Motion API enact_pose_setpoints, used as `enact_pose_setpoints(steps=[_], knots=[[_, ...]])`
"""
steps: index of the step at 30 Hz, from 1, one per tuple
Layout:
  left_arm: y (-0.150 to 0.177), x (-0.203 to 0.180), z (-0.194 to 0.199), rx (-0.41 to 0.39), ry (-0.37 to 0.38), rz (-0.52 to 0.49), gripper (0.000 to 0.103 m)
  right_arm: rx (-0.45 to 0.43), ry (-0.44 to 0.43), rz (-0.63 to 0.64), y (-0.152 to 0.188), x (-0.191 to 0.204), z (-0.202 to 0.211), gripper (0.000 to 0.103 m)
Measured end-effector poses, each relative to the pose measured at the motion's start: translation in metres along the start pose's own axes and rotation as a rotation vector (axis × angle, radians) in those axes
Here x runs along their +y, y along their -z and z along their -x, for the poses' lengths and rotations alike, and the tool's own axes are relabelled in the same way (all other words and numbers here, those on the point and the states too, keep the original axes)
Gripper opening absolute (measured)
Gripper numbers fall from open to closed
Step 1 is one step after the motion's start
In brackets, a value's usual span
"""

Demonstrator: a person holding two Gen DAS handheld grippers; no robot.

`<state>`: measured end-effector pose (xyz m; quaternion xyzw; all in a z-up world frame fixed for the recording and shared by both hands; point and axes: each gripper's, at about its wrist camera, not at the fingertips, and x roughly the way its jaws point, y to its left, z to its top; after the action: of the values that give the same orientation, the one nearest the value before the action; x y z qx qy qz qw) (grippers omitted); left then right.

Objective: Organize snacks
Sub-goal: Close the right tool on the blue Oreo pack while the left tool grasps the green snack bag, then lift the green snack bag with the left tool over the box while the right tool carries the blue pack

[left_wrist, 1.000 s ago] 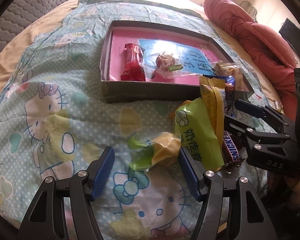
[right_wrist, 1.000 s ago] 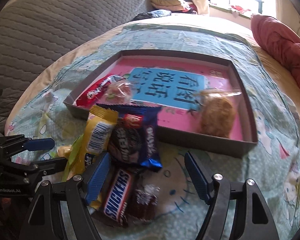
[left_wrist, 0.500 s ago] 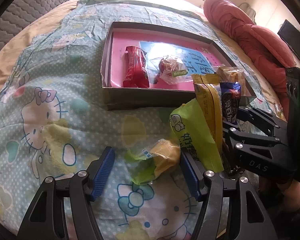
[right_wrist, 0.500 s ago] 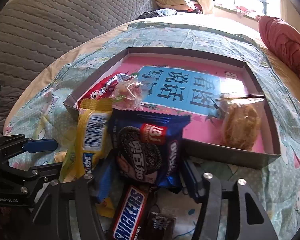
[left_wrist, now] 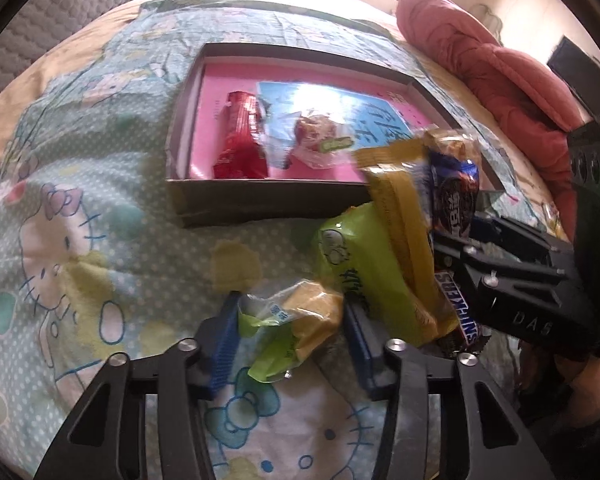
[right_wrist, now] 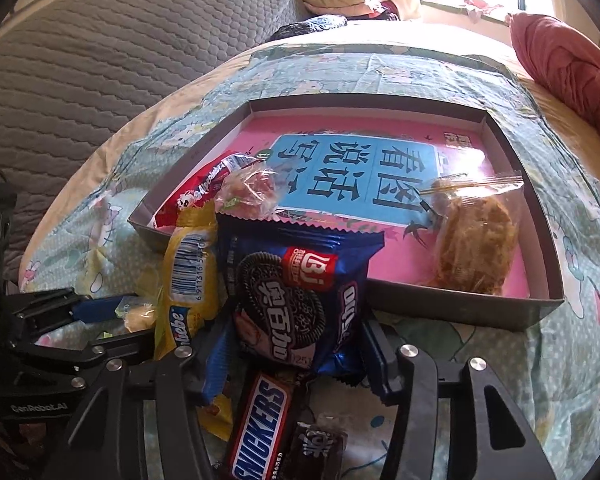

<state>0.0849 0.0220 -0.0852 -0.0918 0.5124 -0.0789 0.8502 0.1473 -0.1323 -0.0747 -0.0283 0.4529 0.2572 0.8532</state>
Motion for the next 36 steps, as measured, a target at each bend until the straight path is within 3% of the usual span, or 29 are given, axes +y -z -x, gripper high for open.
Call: enact_pose_setpoints(steps=[5,16,36], knots=[[0.000,-0.007,0.000,-0.012,0.014,-0.023,0.040,0.003,-0.015,-0.038,-0.001,-0.008,0.002,0.055],[0.001,0.003,0.017,-0.043,0.032,0.013,0.039,-0.014,-0.019,-0.047,-0.002,-0.009,0.009,0.055],[-0.006,0.017,0.059,-0.166,-0.015,0.059,0.039,-0.049,-0.073,0.002,-0.005,0.005,0.023,0.055]])
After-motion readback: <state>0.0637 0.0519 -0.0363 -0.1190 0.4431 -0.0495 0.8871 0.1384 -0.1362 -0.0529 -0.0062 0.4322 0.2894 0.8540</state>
